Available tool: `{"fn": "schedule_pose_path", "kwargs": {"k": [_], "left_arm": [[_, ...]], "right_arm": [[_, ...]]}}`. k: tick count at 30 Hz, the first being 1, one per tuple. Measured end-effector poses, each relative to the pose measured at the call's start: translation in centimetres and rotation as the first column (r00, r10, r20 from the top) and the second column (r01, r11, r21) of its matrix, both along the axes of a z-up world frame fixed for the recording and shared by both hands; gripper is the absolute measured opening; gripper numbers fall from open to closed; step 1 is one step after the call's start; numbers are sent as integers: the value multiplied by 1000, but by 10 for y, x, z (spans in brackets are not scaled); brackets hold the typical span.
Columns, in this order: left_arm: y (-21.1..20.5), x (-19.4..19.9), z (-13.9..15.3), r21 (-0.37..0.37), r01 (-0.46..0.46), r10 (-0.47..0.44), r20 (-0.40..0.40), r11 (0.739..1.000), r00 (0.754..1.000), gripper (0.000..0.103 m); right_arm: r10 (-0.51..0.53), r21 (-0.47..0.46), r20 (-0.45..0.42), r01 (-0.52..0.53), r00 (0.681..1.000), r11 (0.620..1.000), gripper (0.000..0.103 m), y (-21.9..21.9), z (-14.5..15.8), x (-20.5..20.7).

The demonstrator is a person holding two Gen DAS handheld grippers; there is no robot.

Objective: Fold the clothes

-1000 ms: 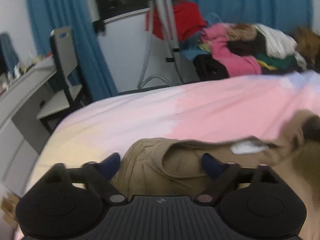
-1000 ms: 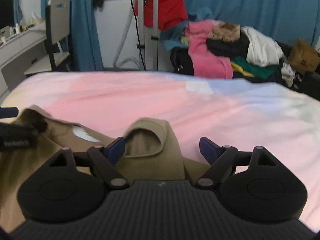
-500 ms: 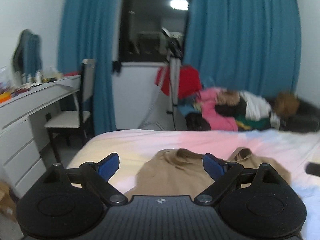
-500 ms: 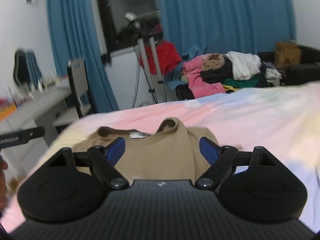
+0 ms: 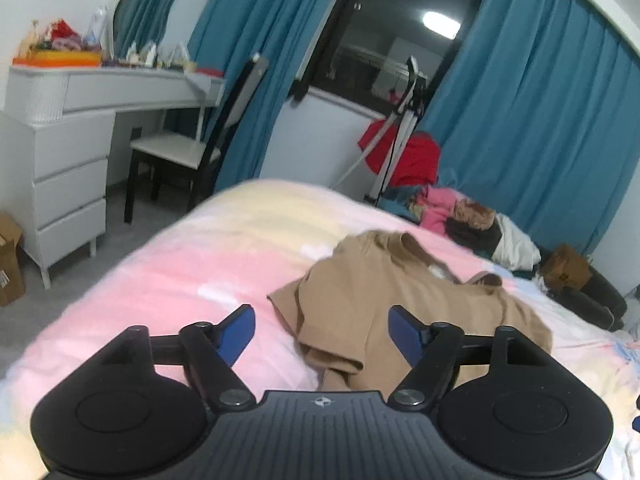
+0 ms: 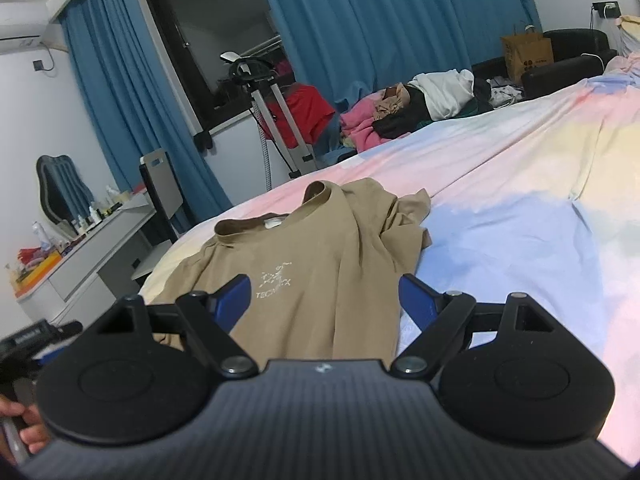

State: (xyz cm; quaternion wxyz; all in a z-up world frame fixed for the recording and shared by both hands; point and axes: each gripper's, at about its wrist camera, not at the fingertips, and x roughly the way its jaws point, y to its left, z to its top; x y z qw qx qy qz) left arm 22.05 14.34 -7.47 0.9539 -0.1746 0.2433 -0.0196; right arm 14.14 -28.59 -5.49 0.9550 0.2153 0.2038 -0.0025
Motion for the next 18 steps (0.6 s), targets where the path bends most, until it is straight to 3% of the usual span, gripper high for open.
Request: {"fn": "schedule_pose_path", "kwargs": {"k": [4,7,9,11,13,15,18], "left_arm": [[1,34,-27,-49,4,-6,-49,999,999,65],[16,63,-54,-144,-42,26,-109,989,994,61],[29,78,-68,-240,-91,60,-133,967,989,54],[42,89,-79,-346,-140,93,-147,928,985,49],[47,97,-84,-409,-155,105,-143,899,984,43],[46,107,-85,-419,-135,77,-152,898,985,25],[40,114,-77,-359,-120,71,-146,926,987,5]], "right_arm": [[17,13,-9,-17,1000,1000,82,4,-12,14],[13,-11,-32,-13,999,1000,82,4,-26,25],[10,6,-62,-10,998,1000,82,1,-36,35],[9,44,-85,-5,996,999,82,-4,-45,45],[7,76,-95,0,995,997,82,-8,-52,54],[2,83,-107,7,994,997,82,-9,-58,62],[-3,92,-134,15,991,996,82,-11,-68,74]]}}
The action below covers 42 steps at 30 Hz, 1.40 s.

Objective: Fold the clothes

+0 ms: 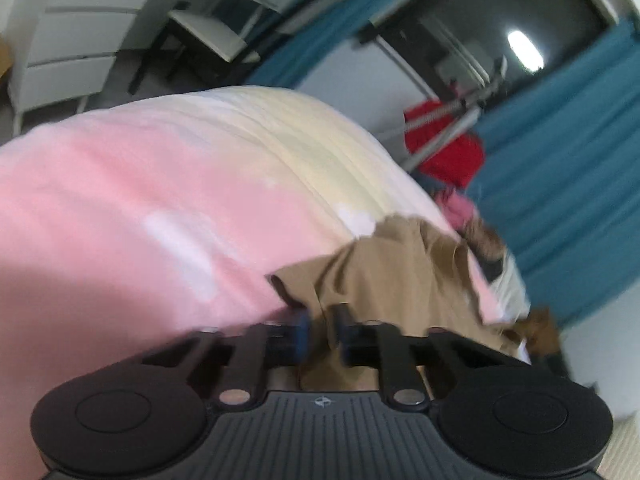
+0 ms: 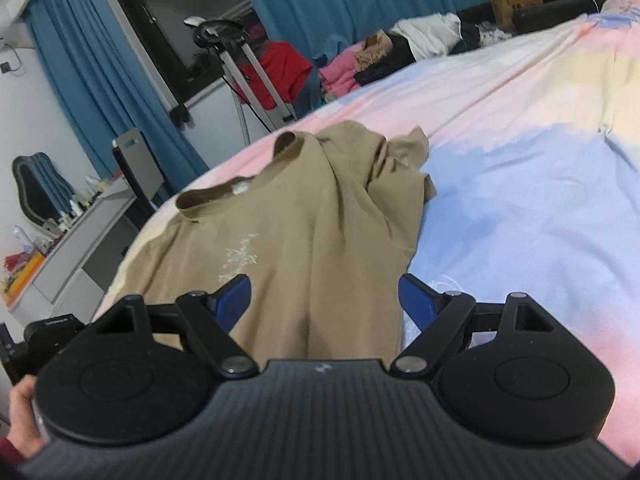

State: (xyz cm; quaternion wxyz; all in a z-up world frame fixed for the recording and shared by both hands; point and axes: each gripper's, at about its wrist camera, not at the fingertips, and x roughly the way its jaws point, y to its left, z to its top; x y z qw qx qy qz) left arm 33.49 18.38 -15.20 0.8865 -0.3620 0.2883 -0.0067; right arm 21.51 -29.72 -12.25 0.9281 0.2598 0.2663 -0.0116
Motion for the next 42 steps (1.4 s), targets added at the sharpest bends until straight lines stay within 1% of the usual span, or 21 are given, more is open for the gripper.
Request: {"fn": "schedule_pose_path", "kwargs": {"k": [2,4,5,7,9,12,15,19,20,21,22,25,27,30,31,33,35,36,38,41,42], "left_arm": [[-2,2,8,44,-6,6,15,999,1000,3],[5,1,21,46,-49,46,58,998,997,3],[10,4,28,53,-63,59,64,997,996,3],[16,14,46,103,-76,69,65,992,995,3],[17,25,67,188,-85,72,77,978,994,3],[13,48,102,337,-113,85,96,935,992,2],[4,76,129,458,-142,113,90,878,989,2],[-19,115,137,614,-138,142,42,777,989,2],[-21,121,132,625,-129,148,22,770,989,3],[-22,126,126,632,-121,154,3,766,988,3],[-23,129,117,630,-116,158,-11,768,987,3],[-22,130,92,615,-92,143,-33,783,989,7],[-24,121,86,616,-73,123,-39,784,992,26],[-31,106,82,622,-40,85,-43,782,995,36],[-36,96,85,623,-28,62,-34,782,997,40],[-47,73,91,631,-5,17,-13,776,1000,58],[-66,43,99,667,5,-28,23,745,999,67],[-75,27,103,678,15,-52,35,735,998,69],[-91,-6,111,675,42,-101,49,737,994,70],[-116,-64,121,637,59,-138,75,769,988,76],[-124,-84,124,622,64,-147,83,780,986,77]], "right_arm": [[0,24,-17,1,1000,1000,82,-2,-4,4],[-2,34,-19,2,1000,999,82,-3,-5,4],[-4,28,-18,5,1000,1000,82,-3,-4,3],[-9,18,-13,9,1000,1000,82,-3,-1,0],[-8,9,-3,8,1000,1000,82,-2,2,-2],[-7,-24,3,7,1000,1000,82,1,5,-4],[-6,-51,12,7,1000,999,82,4,8,-4],[-10,-92,24,13,1000,996,82,4,10,-2],[-11,-100,28,14,1000,995,82,4,11,-1],[-12,-108,31,15,999,994,82,4,11,0],[-10,-116,36,14,999,993,82,5,11,1],[-5,-143,51,12,999,990,82,6,11,3],[2,-159,58,8,998,987,82,8,11,4],[13,-156,62,-3,998,988,82,9,9,5],[15,-152,64,-5,998,988,82,9,9,5],[18,-151,69,-8,997,988,82,10,10,4],[18,-158,80,-5,997,987,82,12,12,2],[19,-165,88,-4,996,986,82,12,14,0],[24,-178,105,-5,994,984,82,14,17,-5],[35,-199,132,-8,991,980,82,16,24,-15],[39,-210,145,-8,989,978,82,18,25,-19]]}}
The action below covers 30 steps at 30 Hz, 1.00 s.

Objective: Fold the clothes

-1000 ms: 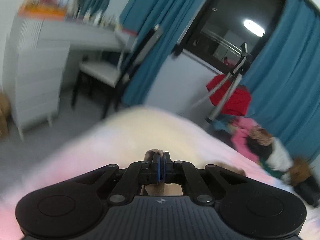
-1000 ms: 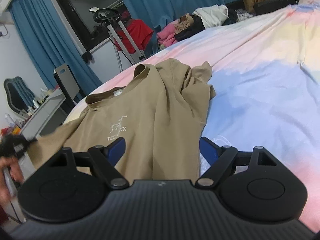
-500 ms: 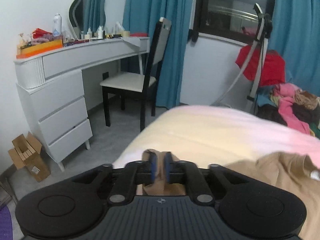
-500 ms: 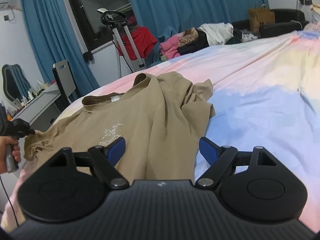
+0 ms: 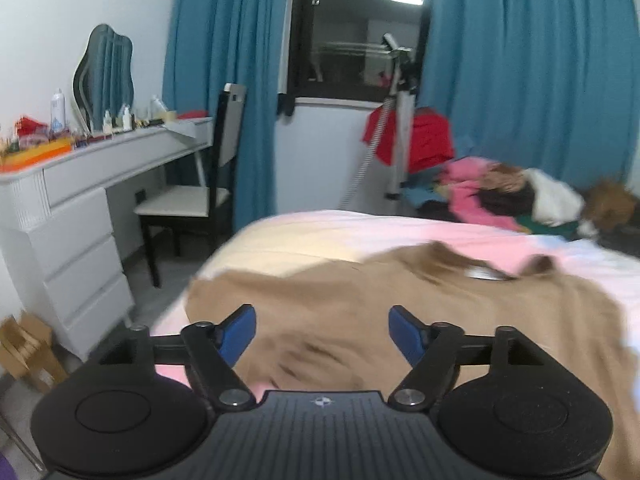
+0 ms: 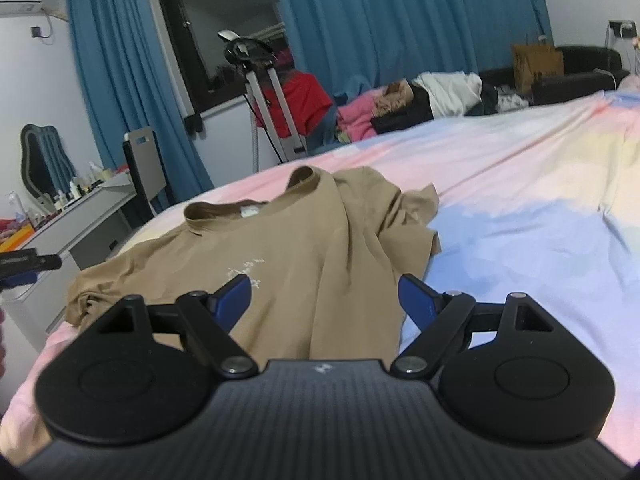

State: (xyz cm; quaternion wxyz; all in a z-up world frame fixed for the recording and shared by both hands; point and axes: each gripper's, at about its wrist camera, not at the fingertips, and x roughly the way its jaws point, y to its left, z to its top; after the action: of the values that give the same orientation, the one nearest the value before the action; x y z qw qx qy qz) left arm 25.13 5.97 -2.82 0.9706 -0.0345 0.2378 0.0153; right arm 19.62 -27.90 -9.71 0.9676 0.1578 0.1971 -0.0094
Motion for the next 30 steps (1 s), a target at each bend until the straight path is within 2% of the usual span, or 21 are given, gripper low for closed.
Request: {"fn": "schedule_pose_path", "kwargs": {"k": [4,6,9,11,14,19,23,26,28,30], "left_arm": [[-28,-77,11,-103,41,-40,10,994,999,84],[-36,-111,13,-123,78,-77,10,989,997,90],[-48,-157,10,-104,122,-118,44,987,992,102],[-54,-182,2,-71,133,-128,71,989,989,103],[-56,-196,-15,-86,135,-132,44,987,990,103],[-48,-185,-28,-96,128,-130,-17,987,991,103],[-42,-175,-37,-134,99,-106,-46,986,993,103],[-41,-166,-45,-169,78,-92,-80,983,993,103],[-42,-162,-51,-180,62,-80,-96,982,992,103],[-43,-159,-56,-184,46,-67,-110,982,992,103]], "right_arm": [[16,-41,51,-14,999,999,82,7,6,-15],[28,-57,70,-24,997,998,80,12,7,-22],[42,-95,98,-33,994,995,80,21,9,-33],[45,-90,101,-36,994,995,80,24,12,-40],[45,-66,99,-38,994,997,79,27,17,-49],[7,-9,97,-6,995,1000,79,17,23,-51],[-31,93,51,26,998,995,79,-2,16,-39],[-59,229,7,56,998,972,79,-27,3,-23],[-83,352,-36,91,996,931,80,-50,-11,-10],[-107,477,-82,133,991,869,81,-75,-27,6]]}}
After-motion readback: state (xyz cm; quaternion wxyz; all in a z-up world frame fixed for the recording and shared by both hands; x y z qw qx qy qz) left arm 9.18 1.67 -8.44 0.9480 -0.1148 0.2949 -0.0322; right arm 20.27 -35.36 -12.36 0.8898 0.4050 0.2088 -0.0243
